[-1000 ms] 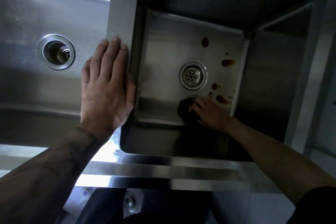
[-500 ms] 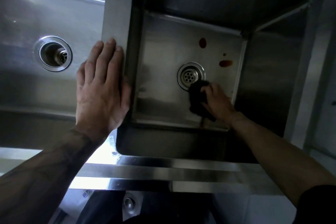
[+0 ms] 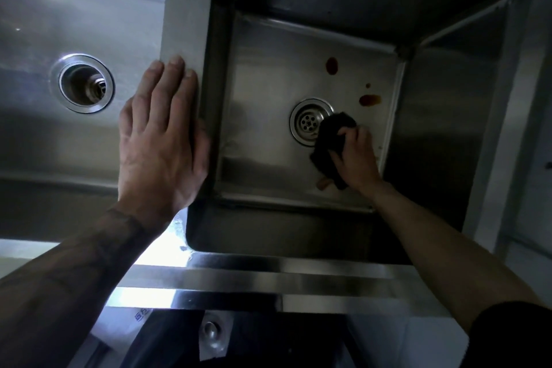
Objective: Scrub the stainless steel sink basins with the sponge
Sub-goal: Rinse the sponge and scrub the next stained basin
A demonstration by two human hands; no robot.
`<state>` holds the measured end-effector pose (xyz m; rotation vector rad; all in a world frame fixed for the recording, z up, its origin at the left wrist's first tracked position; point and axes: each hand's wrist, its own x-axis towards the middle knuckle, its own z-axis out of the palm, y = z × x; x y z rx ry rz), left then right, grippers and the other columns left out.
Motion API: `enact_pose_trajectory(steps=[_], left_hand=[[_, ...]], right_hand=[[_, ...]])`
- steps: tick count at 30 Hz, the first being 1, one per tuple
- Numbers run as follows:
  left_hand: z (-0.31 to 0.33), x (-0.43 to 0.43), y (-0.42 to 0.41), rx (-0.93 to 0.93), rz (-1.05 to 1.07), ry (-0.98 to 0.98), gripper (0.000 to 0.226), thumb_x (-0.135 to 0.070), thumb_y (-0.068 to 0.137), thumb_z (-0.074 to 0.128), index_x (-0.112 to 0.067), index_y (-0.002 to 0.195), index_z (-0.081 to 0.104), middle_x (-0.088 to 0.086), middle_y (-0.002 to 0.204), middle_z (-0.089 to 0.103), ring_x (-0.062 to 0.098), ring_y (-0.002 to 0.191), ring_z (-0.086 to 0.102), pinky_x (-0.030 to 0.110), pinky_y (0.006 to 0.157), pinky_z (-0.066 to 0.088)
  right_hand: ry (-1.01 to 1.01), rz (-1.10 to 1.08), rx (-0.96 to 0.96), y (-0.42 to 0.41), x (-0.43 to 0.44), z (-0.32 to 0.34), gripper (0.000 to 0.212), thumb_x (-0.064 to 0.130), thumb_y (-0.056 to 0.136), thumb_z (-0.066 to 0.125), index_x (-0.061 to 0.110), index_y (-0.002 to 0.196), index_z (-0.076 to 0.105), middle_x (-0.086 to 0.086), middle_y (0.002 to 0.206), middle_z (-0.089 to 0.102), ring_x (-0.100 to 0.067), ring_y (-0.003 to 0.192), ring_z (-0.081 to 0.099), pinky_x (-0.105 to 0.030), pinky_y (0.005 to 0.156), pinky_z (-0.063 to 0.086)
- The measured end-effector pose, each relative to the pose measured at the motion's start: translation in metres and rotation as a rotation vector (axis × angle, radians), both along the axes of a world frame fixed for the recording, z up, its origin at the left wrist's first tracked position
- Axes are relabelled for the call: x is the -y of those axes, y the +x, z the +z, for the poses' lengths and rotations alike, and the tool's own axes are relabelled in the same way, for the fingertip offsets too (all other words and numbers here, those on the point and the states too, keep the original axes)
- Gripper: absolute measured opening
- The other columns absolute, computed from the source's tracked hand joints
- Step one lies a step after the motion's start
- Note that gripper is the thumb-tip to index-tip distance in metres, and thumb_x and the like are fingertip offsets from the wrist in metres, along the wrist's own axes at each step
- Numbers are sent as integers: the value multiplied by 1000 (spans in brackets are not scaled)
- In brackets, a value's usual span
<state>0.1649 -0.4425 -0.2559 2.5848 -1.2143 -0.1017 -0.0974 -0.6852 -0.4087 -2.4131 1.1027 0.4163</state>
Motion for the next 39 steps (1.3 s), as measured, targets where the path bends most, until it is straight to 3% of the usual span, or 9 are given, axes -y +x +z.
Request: enact_pose_trajectory(steps=[4,6,12,18,24,28,31,36,39], left_hand=[[3,1,0,-12,-5,10,56,-25,108,45,-3,159,40,15,170,34,37,158,29,52,125,26],[4,1,0,-20,1,16,56,-24,108,45,-3,159,40,15,170,33,37,159,28,52,126,26],[1,1,0,-5,-4,-7,54,-22,108,47,-3,159,40,15,170,34,36,159,29,51,126,26],[3,1,0,-33,-10,-11,54,-21,108,49,-2,158,40,18,169,34,40,157,29,54,125,27],[0,-1,-1,-22,-7,-16,54,-21,108,49,-3,157,40,17,169,35,39,158,29,53,124,28],[1,-1,0,-20,-12,-25,53,-21,108,49,-2,158,41,17,169,35,39,157,29,53,124,27],[1,-1,0,-24,-1,-22,53,-21,108,49,-2,157,41,17,169,35,39,157,30,53,124,27],[-3,-1,1,-4,-9,-27,54,-21,107,50,-4,158,40,16,169,34,38,158,29,52,124,28],[-3,-1,1,-8,-13,-32,53,-21,108,48,-4,158,40,16,169,34,38,158,29,51,125,27]], right_hand=[[119,498,-81,-36,-30,15,58,24,77,84,7,126,58,-21,126,52,-41,116,53,-48,102,44],[179,586,-95,-43,-11,19,58,19,74,86,7,124,59,-20,127,51,-39,116,53,-45,97,47],[14,-153,-1,-12,8,-4,49,21,90,73,3,130,50,-24,131,42,-41,123,45,-48,105,43],[73,393,-185,-50,-15,18,51,29,85,79,1,120,56,-23,123,51,-42,114,51,-47,99,42],[-88,-147,-77,-18,15,-1,53,34,92,73,-2,124,52,-28,128,45,-45,119,46,-49,105,41],[-43,-31,-124,-46,-28,10,65,51,85,77,-2,113,55,-27,119,50,-42,109,49,-50,95,45],[-10,-33,-128,-46,-10,7,58,43,89,76,-2,116,53,-26,123,47,-43,113,48,-49,98,43],[-148,-306,-78,-14,19,0,52,35,93,71,-3,123,52,-30,131,43,-47,118,45,-49,105,37],[-47,-146,-157,-41,-11,14,50,23,91,73,-4,126,50,-31,131,42,-48,119,45,-50,106,38]])
